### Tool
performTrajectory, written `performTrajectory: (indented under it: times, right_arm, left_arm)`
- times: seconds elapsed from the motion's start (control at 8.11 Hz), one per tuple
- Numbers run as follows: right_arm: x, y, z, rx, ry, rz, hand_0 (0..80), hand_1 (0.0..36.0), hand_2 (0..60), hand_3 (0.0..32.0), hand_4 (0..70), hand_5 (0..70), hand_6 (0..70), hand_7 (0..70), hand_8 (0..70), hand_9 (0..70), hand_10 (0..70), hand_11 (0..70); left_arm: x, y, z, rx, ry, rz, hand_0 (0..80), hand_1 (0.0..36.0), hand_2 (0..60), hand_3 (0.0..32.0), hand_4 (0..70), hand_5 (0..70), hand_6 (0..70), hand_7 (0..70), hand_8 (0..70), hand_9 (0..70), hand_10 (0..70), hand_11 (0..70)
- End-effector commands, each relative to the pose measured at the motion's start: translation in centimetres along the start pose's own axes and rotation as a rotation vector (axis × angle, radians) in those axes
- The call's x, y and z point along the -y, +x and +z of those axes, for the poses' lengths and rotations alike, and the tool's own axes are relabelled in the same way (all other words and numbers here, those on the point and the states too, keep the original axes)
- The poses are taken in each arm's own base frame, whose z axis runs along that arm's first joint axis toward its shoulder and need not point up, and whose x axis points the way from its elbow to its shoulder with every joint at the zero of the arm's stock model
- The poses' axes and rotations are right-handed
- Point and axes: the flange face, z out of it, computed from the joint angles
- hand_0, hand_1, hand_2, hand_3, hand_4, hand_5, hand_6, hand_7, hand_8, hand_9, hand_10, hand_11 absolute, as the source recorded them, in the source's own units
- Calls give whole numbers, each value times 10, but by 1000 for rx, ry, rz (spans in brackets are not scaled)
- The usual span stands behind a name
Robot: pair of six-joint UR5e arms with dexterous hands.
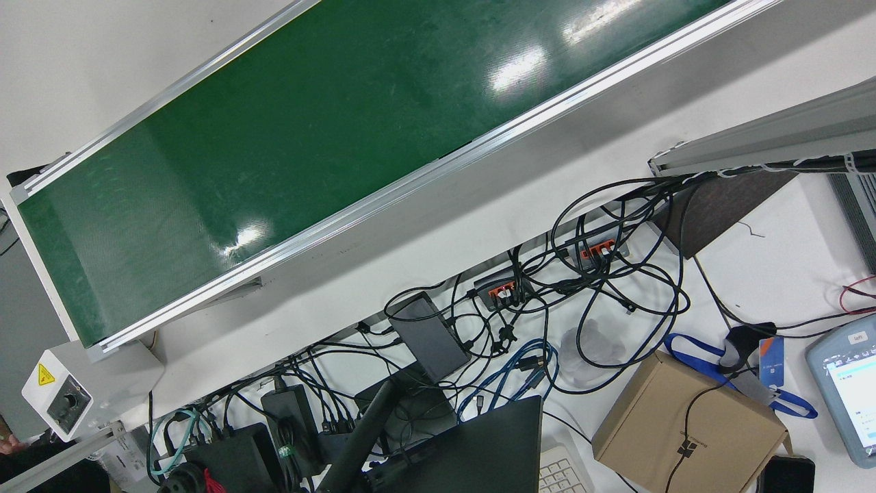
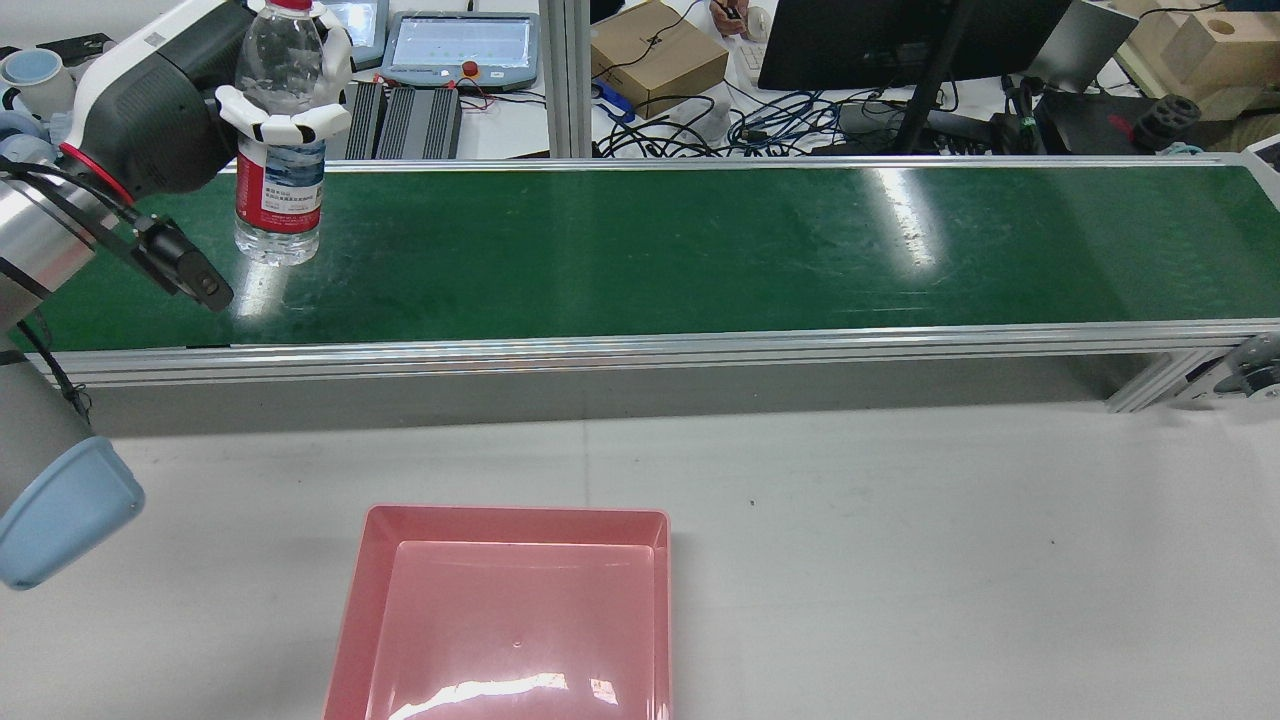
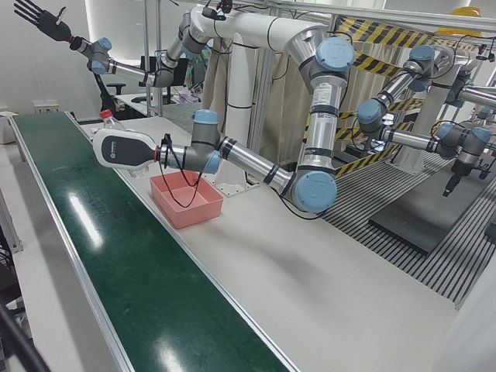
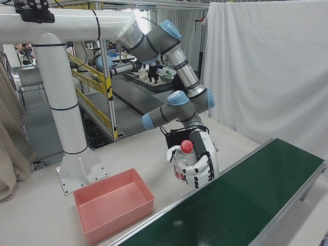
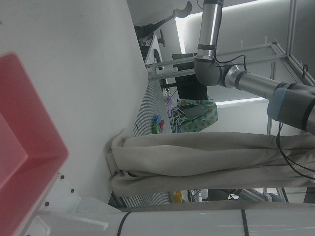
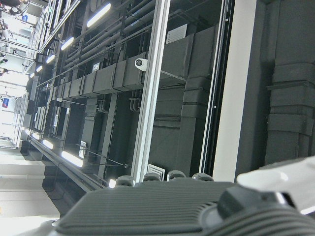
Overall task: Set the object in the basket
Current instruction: 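Carry the held bottle with the left hand over the pink tray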
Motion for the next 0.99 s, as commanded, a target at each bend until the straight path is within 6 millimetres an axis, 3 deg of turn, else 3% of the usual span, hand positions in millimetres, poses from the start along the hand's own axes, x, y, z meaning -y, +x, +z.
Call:
performTrajectory:
  times: [0.0,0.12,0.37,0.49,0.62,0.74,0.86]
  right_arm:
    - [0,0,0,0,0,0,0,0,0,0,0,0,0,0,0,0,0,0]
    - [0,0,0,0,0,0,0,0,0,0,0,0,0,0,0,0,0,0]
    - [0,0,0,0,1,0,0,0,0,0,0,0,0,0,0,0,0,0]
    - [0,0,0,0,0,0,0,0,0,0,0,0,0,0,0,0,0,0]
    - [0,0,0,0,0,0,0,0,0,0,0,0,0,0,0,0,0,0]
    - [0,0,0,0,0,0,0,0,0,0,0,0,0,0,0,0,0,0]
    - [0,0,0,0,0,0,0,0,0,0,0,0,0,0,0,0,0,0]
  left_arm:
    - [-72,-17,-48,44,-107,-75,599,182,430,0,450,700,700,700,700,700,700,700]
    - [-82,-40,-50,81,-121,-99,600,179,403,0,455,700,698,695,700,700,700,700]
    - [-120,-87,-58,139,-182,-86,628,202,338,0,348,700,613,611,700,700,700,700]
    - [-131,-99,-67,115,-170,-89,642,209,332,0,352,700,608,606,700,700,700,700]
    - [-145,-133,-78,147,-162,-128,630,203,335,0,368,700,611,611,700,700,700,700]
    - [-154,-152,-85,156,-156,-120,623,202,329,0,371,700,596,600,700,700,700,700]
    - [-157,-159,-88,140,-149,-106,627,208,320,0,355,700,573,579,700,700,700,700]
